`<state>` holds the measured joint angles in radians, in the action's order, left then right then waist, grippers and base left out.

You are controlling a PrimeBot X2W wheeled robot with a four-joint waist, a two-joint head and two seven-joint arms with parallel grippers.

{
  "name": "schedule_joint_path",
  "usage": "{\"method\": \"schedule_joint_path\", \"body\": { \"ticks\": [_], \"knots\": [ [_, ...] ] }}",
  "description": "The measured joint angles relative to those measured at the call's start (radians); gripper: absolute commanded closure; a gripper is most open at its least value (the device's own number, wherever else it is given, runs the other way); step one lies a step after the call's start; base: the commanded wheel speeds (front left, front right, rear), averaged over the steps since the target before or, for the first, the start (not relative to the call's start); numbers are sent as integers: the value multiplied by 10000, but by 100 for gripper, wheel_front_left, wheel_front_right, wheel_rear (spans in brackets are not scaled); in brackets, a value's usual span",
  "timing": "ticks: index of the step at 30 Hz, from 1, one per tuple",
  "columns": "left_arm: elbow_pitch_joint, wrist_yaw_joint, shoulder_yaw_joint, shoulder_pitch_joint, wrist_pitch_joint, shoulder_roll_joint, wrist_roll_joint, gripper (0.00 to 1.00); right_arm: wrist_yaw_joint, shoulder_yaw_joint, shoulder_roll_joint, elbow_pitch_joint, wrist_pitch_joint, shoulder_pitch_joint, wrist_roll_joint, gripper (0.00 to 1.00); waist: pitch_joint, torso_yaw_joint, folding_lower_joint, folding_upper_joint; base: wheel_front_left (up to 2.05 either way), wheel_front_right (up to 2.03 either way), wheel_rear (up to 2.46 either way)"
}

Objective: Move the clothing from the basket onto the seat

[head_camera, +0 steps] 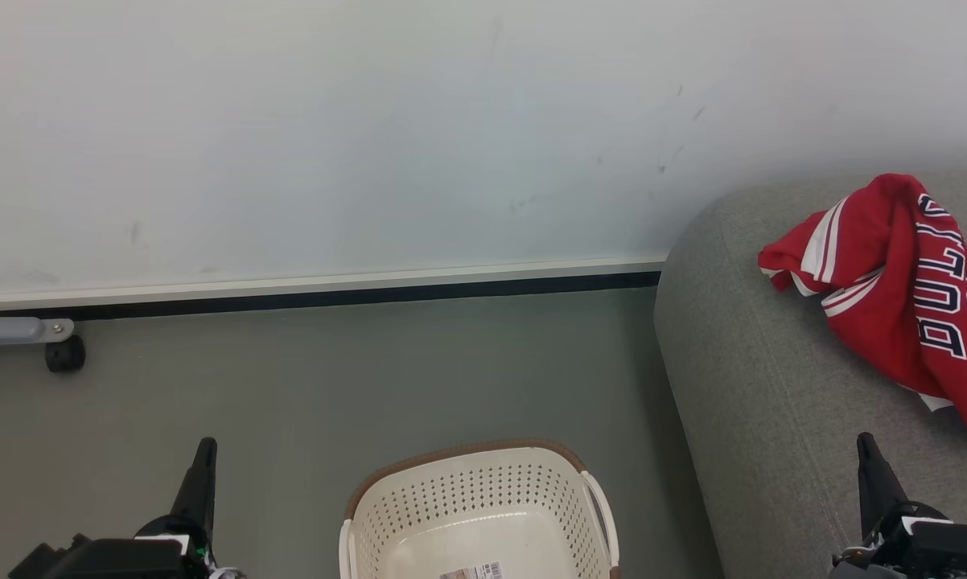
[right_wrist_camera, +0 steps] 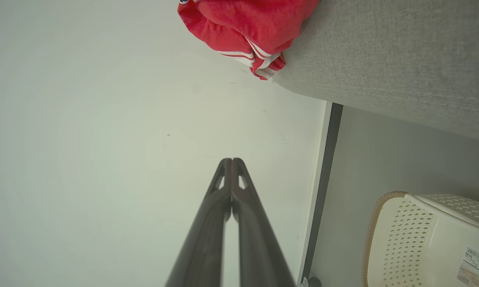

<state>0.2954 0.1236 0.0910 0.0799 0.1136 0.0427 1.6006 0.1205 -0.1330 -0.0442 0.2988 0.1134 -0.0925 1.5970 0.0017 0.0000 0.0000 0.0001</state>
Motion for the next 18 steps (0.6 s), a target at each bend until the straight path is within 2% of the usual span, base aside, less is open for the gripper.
{"method": "schedule_joint_path", "body": {
  "ticks": [18],
  "knots": [
    [2,2,0,0,0,0,0,100,0,0,0,-2,0,0,2,100,0,0,0,0,0,0,0]
  ]
}}
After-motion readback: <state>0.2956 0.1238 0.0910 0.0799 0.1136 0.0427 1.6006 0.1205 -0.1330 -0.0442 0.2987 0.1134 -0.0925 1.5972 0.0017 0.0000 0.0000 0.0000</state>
